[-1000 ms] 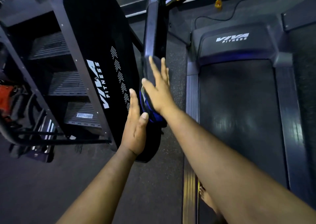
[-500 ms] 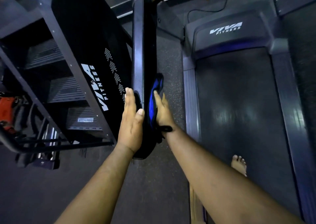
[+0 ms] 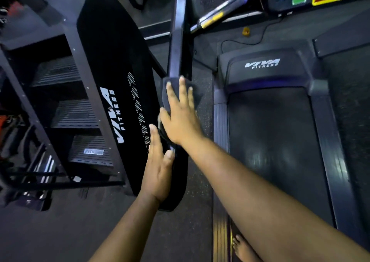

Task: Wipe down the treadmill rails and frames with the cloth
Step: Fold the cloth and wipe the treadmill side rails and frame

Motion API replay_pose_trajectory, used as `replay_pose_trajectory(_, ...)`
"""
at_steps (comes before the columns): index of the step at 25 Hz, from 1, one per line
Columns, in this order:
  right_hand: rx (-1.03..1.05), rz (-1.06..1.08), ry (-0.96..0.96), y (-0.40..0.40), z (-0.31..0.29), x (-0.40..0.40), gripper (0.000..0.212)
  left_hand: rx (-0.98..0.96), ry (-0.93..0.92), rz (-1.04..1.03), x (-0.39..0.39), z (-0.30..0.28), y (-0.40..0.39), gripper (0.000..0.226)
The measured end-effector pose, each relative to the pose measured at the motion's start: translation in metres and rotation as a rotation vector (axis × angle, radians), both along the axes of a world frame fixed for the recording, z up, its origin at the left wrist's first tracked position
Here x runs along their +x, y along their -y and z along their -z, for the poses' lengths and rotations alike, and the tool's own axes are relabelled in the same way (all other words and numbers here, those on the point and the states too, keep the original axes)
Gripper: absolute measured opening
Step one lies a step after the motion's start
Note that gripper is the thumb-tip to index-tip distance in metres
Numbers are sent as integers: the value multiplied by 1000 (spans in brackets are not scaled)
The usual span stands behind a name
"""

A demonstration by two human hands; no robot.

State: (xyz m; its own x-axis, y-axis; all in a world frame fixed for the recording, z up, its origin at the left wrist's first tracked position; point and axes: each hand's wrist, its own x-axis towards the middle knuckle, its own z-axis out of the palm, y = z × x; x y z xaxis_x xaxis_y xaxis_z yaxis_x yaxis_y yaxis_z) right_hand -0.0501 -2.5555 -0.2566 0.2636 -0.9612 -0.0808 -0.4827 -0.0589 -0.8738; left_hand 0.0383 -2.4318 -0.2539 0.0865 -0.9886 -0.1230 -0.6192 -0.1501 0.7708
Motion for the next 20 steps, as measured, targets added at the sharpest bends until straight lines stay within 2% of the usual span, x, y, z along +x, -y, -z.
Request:
replay_pose_trajectory(3,-67,-118,-121,-39,7,-9,70,13,-6,-44,-2,-4,0,92)
replay_pose_trajectory(5,-142,-152,-185,-6,5,-5,67,30,20,-44,0,-4,4,91)
replay_pose_trajectory(7,-112,-137,-190,53,-6,2,64,30,94,-20,-1,-4,5,85)
replay_pose_trajectory(10,-21,-18,28,74,2,1,73,65,253,8,-6,-9,6,83)
replay_pose_trajectory(13,49,62,321,-9,24,-7,81,74,351,23,-7,-10,2,84)
replay_pose_trajectory(15,72,48,364,-32,32,-7,82,73,366,16,-8,-12,4,85)
replay_pose_trajectory(18,188,140,440,32,35,0,84,54,454,36,-11,-13,21,84)
replay_pose_trajectory(20,310,229,579,61,41,-3,83,55,495,30,-14,-14,44,85)
